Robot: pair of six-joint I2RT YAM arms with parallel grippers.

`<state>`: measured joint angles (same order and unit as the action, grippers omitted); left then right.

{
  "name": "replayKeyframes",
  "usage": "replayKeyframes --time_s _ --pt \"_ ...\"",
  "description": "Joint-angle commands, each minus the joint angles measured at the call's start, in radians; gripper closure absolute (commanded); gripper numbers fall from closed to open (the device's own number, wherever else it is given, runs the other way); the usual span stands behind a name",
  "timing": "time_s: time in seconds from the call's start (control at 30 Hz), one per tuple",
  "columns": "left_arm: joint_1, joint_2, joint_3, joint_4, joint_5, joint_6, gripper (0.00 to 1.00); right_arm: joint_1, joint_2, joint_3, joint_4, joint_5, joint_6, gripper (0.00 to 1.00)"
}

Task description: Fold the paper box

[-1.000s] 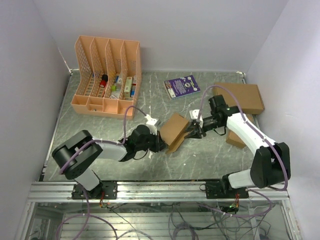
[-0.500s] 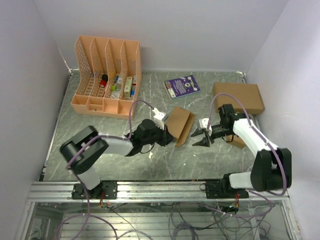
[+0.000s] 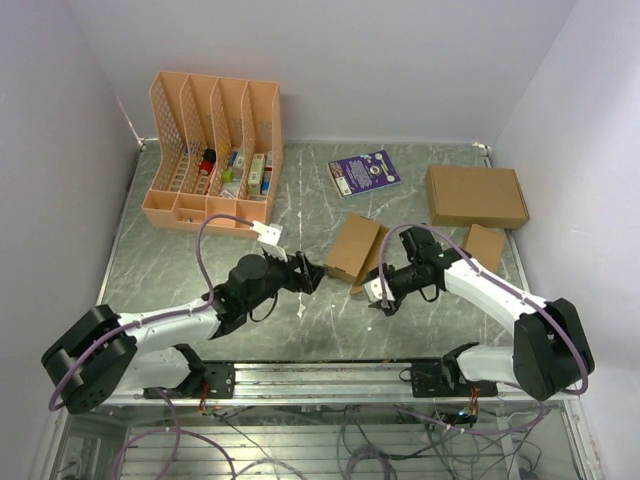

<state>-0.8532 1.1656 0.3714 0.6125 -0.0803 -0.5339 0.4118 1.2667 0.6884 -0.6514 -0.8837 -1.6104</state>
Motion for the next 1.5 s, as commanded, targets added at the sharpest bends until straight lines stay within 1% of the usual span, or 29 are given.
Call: replayKeyframes --time_s 0.0,0.1,0.13,0.17,0.3,0.43,0.57,0.77,1.07,1.47 --pt "0.027 0.028 0.04 -0.008 -0.029 -0.044 0.12 0.043 0.028 -0.001 0.127 0.09 0.016 0.46" --pt "0.037 0.1 0.093 -0.07 -0.031 -0.042 0.13 0.076 0.045 -0.016 0.168 0.139 0.024 0.5" --pt "0.039 0.128 0.112 -0.077 -0.022 -0.037 0.14 0.109 0.051 -0.022 0.182 0.151 0.03 0.51" --pt "0.042 0.152 0.126 -0.078 -0.013 -0.032 0.15 0.115 0.054 -0.029 0.192 0.16 0.035 0.52" --pt "0.064 0.228 0.16 -0.065 0.018 -0.022 0.16 0.127 0.055 -0.071 0.246 0.184 0.04 0.55" --pt "0.113 0.28 0.175 -0.02 0.08 -0.034 0.17 0.152 0.071 -0.082 0.281 0.229 0.054 0.59" --pt "0.139 0.311 0.175 0.013 0.104 -0.044 0.17 0.162 0.077 -0.095 0.314 0.258 0.07 0.65" --pt "0.14 0.359 0.196 0.027 0.125 -0.038 0.19 0.172 0.076 -0.107 0.355 0.291 0.091 0.7" --pt "0.14 0.436 0.236 0.052 0.157 -0.032 0.2 0.193 0.082 -0.127 0.405 0.321 0.106 0.76" --pt "0.14 0.477 0.26 0.049 0.167 -0.024 0.22 0.213 0.085 -0.141 0.448 0.365 0.122 0.83"
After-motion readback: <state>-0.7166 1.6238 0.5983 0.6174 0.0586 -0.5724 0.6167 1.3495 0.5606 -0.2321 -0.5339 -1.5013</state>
